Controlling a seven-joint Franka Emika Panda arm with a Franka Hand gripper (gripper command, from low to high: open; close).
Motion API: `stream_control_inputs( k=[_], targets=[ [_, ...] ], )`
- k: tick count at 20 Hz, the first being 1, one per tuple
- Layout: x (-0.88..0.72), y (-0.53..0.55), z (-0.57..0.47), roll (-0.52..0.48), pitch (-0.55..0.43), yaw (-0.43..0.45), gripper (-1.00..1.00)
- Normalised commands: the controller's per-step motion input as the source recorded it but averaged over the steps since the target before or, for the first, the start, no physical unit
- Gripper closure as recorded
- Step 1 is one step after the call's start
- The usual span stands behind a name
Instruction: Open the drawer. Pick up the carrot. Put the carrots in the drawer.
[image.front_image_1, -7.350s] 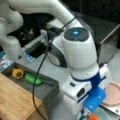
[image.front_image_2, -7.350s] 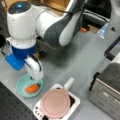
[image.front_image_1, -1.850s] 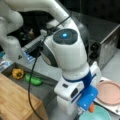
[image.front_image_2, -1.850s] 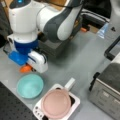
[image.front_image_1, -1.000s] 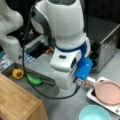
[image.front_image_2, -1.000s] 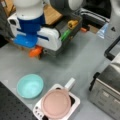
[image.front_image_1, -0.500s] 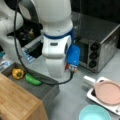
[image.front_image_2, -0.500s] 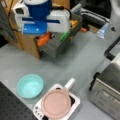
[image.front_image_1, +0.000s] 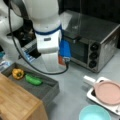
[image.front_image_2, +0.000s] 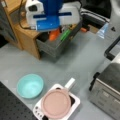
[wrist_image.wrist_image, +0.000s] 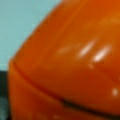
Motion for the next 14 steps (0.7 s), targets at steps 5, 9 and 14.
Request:
stream_control_inputs(
  k=[5, 9, 14],
  targets=[
    [-0.34, -0.14, -0.03, -0.089, -0.152, 0.353, 1.00],
    [-0.26, -0.08, -0.03, -0.116, -0.103, 0.339, 1.00],
    [-0.16, -0.10, -0.13, -0.099, -0.087, 0.348, 1.00]
  ],
)
